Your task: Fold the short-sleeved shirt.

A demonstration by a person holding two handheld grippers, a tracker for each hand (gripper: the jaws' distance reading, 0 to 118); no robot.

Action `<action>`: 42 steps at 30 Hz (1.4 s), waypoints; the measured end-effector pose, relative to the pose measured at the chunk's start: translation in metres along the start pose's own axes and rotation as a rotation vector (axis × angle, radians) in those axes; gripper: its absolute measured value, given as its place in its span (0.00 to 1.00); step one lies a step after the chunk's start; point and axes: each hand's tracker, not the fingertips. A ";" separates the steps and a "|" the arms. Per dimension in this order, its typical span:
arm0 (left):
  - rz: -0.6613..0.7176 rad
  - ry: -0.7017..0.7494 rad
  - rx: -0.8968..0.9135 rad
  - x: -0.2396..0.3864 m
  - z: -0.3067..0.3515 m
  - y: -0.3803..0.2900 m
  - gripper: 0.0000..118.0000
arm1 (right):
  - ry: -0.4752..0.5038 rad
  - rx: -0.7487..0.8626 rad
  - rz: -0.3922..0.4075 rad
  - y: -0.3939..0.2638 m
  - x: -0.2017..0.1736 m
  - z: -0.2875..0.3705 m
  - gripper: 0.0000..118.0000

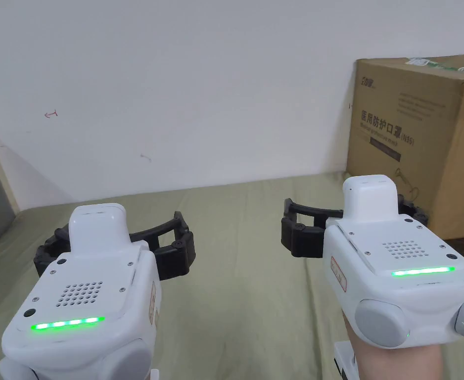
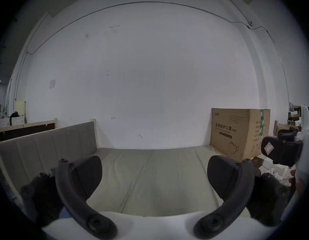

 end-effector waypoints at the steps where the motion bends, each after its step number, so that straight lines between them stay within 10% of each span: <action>1: 0.000 -0.001 0.000 -0.001 0.000 -0.001 1.00 | -0.003 -0.001 0.003 0.000 0.000 0.001 1.00; 42: 0.119 -0.079 0.006 -0.005 0.004 0.003 1.00 | 0.011 -0.086 0.022 -0.016 -0.005 -0.003 1.00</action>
